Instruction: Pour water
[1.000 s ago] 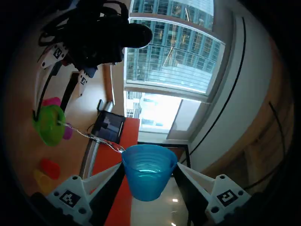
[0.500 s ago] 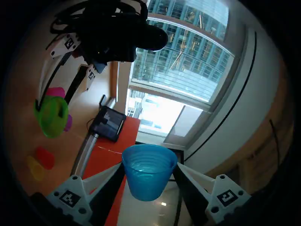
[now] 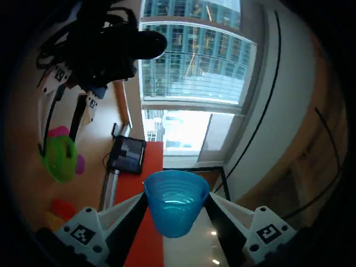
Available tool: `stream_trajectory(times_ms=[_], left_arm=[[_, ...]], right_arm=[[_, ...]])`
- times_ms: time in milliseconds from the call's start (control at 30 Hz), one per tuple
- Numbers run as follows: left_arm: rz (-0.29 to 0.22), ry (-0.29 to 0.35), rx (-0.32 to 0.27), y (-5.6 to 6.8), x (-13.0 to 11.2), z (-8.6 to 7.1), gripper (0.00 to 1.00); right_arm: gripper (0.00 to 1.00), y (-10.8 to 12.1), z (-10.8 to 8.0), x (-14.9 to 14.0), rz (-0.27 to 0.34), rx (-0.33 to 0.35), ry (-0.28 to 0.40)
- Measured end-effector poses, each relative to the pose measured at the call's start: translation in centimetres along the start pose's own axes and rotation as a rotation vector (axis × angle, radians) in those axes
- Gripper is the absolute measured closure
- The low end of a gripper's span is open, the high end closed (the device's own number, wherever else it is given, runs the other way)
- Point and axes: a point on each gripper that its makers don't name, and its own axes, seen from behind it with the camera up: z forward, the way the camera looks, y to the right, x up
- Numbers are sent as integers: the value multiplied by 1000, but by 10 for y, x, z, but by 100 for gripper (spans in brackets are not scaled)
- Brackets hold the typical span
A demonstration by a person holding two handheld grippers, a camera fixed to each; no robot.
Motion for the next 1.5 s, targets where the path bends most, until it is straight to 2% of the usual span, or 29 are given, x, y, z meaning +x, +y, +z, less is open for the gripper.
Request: stream_trajectory(times_ms=[367,533,767,967,1067,1167,1500], left_arm=[[13,6,11,-3,6,-4,16],[15,9,19,-7,9,-6,16],[11,13,26,-11,12,-7,16],[22,16,22,-9,15,-9,16],[26,13,20,-7,15,-11,16],[31,6,20,-7,13,-12,16],[29,-49,18,-5,-6,-15,16]], right_arm=[[11,-29,-18,-12,576,14,-44],[10,-51,-25,-14,823,55,-81],[10,-70,-32,-5,1131,112,-92],[10,-81,-36,-2,1358,166,-75],[10,-84,-38,-4,1426,181,-72],[11,-88,-41,-7,1441,186,-74],[10,-127,-57,-17,1408,228,-127]])
